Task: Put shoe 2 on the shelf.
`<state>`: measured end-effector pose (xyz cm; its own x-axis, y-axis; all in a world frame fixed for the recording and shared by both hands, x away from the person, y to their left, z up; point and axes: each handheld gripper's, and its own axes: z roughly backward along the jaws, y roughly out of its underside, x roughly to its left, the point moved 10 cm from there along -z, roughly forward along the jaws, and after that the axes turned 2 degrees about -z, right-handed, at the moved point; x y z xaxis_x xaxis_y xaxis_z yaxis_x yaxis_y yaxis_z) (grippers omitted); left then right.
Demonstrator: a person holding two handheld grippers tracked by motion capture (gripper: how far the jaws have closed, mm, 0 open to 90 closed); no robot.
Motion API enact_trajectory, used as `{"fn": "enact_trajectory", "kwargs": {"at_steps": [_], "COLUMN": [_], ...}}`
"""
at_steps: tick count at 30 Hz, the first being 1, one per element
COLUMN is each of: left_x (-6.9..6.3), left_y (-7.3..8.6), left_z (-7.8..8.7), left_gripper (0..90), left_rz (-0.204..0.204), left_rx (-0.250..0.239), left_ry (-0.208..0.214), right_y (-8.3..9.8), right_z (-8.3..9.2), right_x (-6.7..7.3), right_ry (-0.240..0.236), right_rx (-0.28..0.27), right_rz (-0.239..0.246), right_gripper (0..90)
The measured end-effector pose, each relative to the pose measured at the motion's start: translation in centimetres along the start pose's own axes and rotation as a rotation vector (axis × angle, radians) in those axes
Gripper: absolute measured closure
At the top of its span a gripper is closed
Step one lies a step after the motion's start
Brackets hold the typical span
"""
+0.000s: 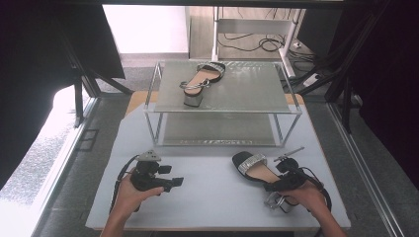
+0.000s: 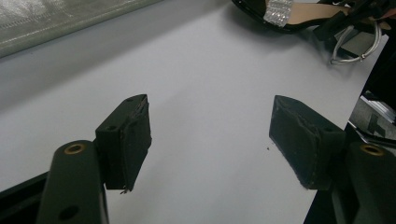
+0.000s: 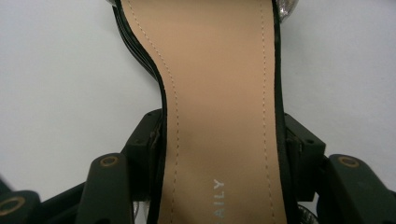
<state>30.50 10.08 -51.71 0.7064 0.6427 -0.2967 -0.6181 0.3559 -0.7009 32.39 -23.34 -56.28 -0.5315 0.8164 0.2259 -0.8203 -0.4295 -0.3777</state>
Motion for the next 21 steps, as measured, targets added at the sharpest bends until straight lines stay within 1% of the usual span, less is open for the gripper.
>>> {"fn": "enact_trajectory", "kwargs": {"at_steps": [2, 3, 4, 7, 8, 9, 12, 13, 14, 15, 16, 18, 19, 21], "left_x": [0.0, 0.0, 0.0, -0.1, -0.1, 0.0, 0.0, 0.0, 0.0, 0.0, 0.0, 0.0, 0.0, 0.0], "left_y": [0.0, 0.0, 0.0, 0.0, 0.0, 0.0, 0.0, 0.0, 0.0, 0.0, -0.1, -0.1, -0.1, -0.1], "left_z": [0.0, 0.0, 0.1, 0.1, 0.1, 0.1, 0.1, 0.1, 0.2, 0.2, 0.3, 0.3, 0.4, 0.4], "left_gripper": [29.6, 29.7, 29.6, 29.6, 29.6, 29.6, 29.6, 29.6, 29.7, 29.6, 29.7, 29.6, 29.7, 29.7], "left_rz": [0.003, 0.003, 0.002, -0.001, -0.001, -0.001, 0.001, 0.001, 0.000, 0.000, 0.005, 0.006, 0.009, 0.010], "left_rx": [-0.001, -0.001, -0.001, -0.003, -0.003, -0.003, -0.004, -0.004, -0.006, -0.006, -0.012, -0.013, -0.016, -0.018], "left_ry": [0.000, 0.000, -0.001, 0.003, 0.003, 0.004, 0.001, 0.001, 0.003, 0.003, 0.007, 0.006, 0.006, 0.008], "right_y": [-0.2, -0.2, -0.3, -0.6, -0.6, -0.8, -1.1, -1.1, -1.4, -1.4, -1.8, -2.0, -2.4, -2.6], "right_z": [0.5, 0.5, 1.1, 2.0, 2.0, 2.7, 3.8, 3.8, 4.4, 4.4, 5.1, 5.5, 6.2, 6.5], "right_x": [0.2, 0.2, 0.5, 1.0, 1.0, 1.3, 1.9, 1.9, 2.2, 2.2, 2.6, 2.8, 3.3, 3.5], "right_ry": [-0.032, -0.032, -0.051, -0.087, -0.087, -0.110, -0.139, -0.139, -0.152, -0.152, -0.157, -0.160, -0.178, -0.184], "right_rx": [-0.027, -0.027, -0.049, -0.081, -0.081, -0.103, -0.130, -0.130, -0.148, -0.148, -0.170, -0.179, -0.196, -0.206], "right_rz": [-0.006, -0.006, -0.008, -0.014, -0.014, -0.013, -0.014, -0.014, -0.011, -0.011, -0.003, 0.002, 0.006, 0.011], "right_gripper": [41.6, 41.6, 41.6, 41.5, 41.5, 41.6, 41.5, 41.5, 41.6, 41.6, 41.6, 41.6, 41.5, 41.6]}}
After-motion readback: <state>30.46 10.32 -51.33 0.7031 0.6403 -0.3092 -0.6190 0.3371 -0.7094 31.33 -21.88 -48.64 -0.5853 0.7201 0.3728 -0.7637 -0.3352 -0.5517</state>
